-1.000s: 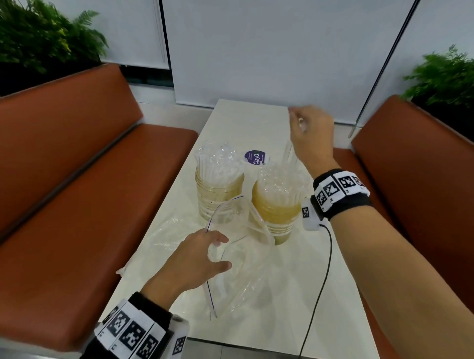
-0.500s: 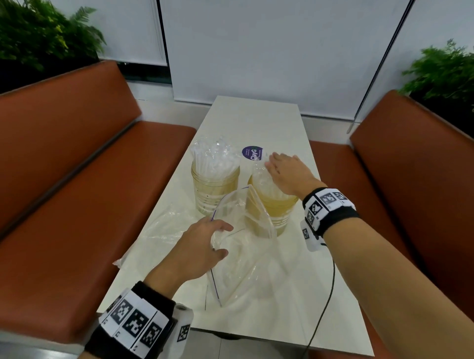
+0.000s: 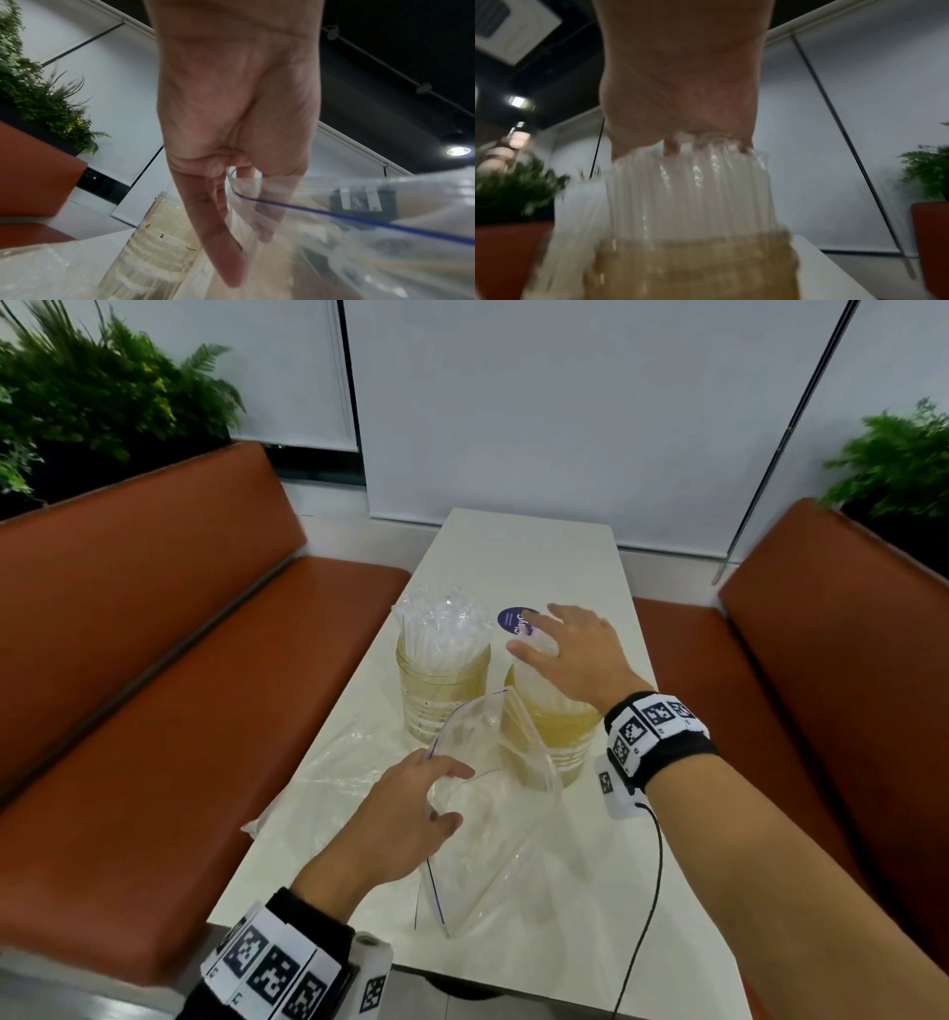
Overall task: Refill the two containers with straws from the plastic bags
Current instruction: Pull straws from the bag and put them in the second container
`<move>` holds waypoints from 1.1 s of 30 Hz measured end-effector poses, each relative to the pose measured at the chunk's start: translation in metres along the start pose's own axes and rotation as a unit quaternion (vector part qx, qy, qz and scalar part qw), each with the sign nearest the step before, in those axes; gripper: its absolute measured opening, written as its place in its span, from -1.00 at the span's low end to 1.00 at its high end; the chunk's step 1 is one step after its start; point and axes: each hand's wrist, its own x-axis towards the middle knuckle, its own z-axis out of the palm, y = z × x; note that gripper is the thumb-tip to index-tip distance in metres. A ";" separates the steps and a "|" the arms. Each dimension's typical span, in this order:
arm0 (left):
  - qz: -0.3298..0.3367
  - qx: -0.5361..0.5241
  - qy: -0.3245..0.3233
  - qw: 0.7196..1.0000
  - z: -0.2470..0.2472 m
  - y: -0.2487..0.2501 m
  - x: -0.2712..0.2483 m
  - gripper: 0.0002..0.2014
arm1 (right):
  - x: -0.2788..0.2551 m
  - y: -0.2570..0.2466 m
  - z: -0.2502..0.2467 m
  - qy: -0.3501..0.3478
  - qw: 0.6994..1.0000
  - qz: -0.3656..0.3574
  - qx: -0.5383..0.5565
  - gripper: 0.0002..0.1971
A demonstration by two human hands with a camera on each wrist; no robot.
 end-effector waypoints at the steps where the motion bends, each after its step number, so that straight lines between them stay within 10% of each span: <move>1: 0.004 -0.001 0.002 1.000 0.000 0.000 -0.001 -0.57 | -0.002 0.000 0.004 -0.024 0.999 -0.015 -0.020 -0.30; 8: 0.045 -0.092 0.013 0.995 -0.010 0.006 -0.009 -0.43 | -0.029 -0.010 -0.019 0.187 0.949 -0.111 0.228 -0.77; 14: 0.088 -0.266 0.069 0.957 -0.044 0.016 -0.026 -0.44 | -0.081 -0.006 -0.017 0.004 0.911 -0.062 0.408 -0.43; 19: 0.084 -0.447 0.112 0.883 -0.065 0.003 -0.044 -0.68 | -0.120 -0.023 0.003 0.196 0.870 0.022 0.453 -0.70; 21: 0.068 -0.488 0.112 0.863 -0.068 -0.010 -0.043 -0.49 | -0.132 -0.036 0.006 0.250 0.875 0.039 0.413 -0.83; 24: 0.019 -0.550 0.109 0.828 -0.068 -0.027 -0.031 -0.41 | -0.140 -0.056 0.006 0.151 0.872 0.053 0.462 -0.66; 28: -0.022 -0.516 0.095 0.851 -0.072 -0.040 -0.023 -0.43 | -0.134 -0.084 0.002 -0.058 0.733 0.113 0.668 -0.78; 33: -0.181 -0.454 0.026 0.872 -0.106 -0.072 -0.021 0.20 | -0.117 -0.100 0.026 0.040 0.822 0.148 0.549 -0.65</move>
